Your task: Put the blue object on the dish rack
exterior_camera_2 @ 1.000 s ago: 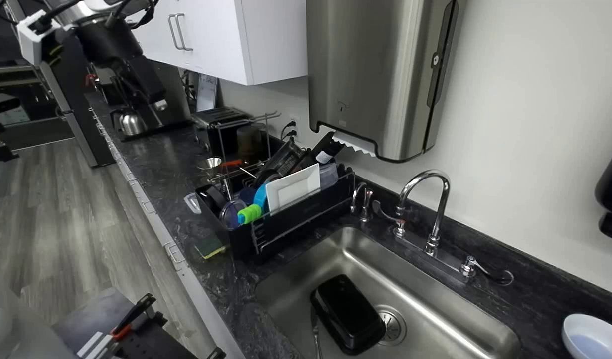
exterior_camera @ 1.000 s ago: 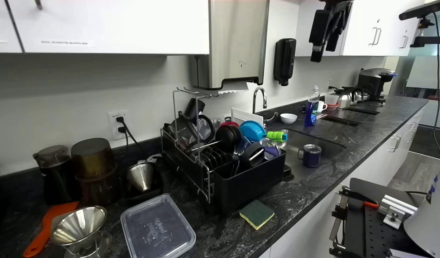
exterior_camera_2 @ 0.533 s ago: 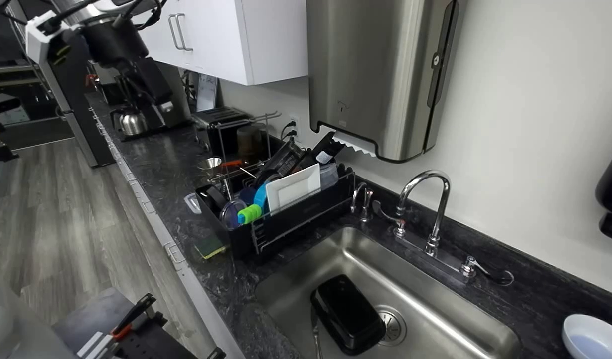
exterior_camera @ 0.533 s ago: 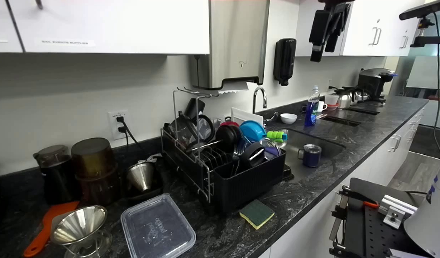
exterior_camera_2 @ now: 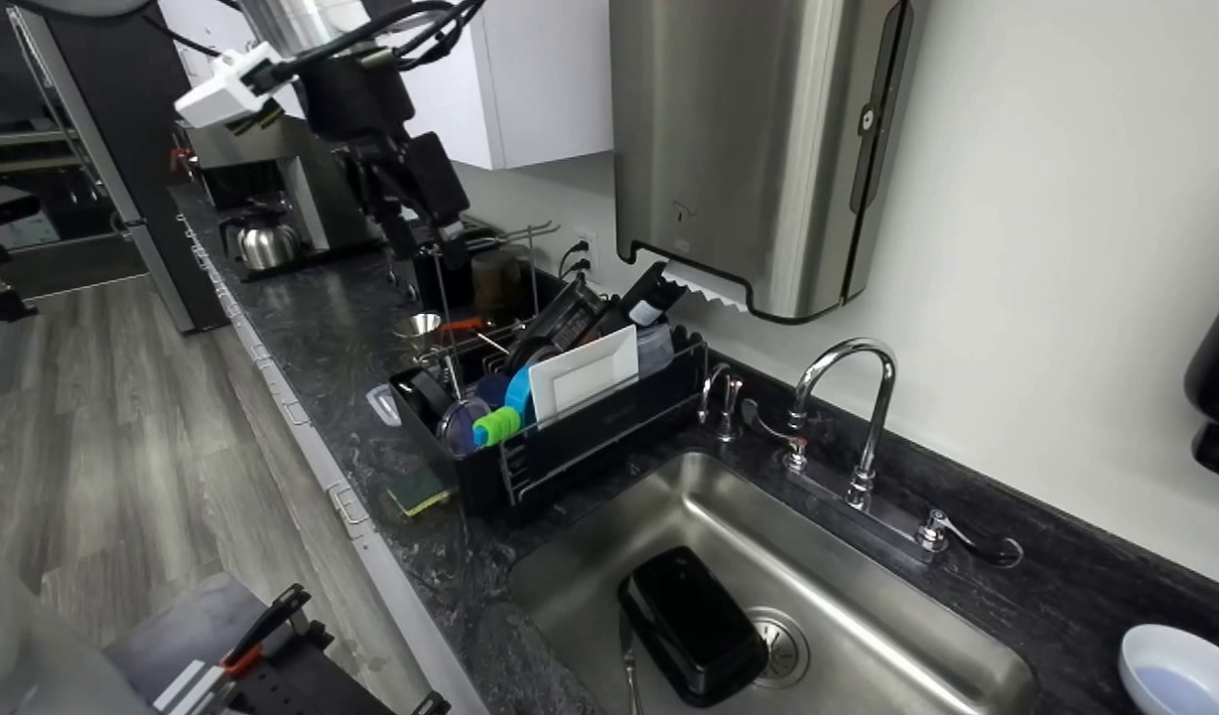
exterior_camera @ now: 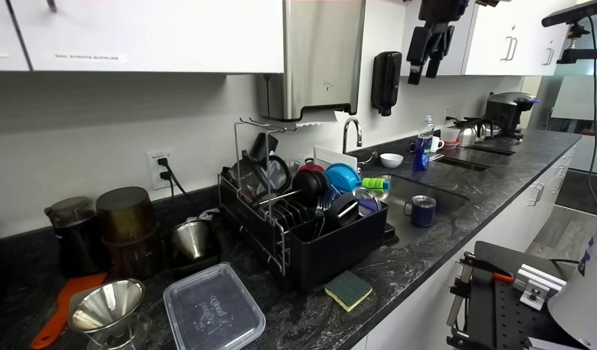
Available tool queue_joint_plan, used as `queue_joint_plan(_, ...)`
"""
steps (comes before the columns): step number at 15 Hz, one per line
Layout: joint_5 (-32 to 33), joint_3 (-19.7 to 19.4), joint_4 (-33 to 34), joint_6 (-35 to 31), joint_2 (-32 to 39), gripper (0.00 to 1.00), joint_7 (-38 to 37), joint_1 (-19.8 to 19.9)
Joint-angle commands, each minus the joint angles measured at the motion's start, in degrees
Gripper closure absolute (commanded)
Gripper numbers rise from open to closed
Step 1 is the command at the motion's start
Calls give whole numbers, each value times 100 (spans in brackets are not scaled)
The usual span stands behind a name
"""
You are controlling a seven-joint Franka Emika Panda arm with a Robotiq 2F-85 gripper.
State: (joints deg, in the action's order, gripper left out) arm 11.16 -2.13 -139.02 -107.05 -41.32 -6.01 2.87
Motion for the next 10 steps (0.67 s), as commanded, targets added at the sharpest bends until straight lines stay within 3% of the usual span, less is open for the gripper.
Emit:
queue_joint_plan(1,195,-225,262,-330,591,0,248,270)
queue_joint_plan(5,456,-614,727,-454,1293,0,480,605)
queue_joint_plan(10,400,-1170,1328,-351,2026,0,1349,795)
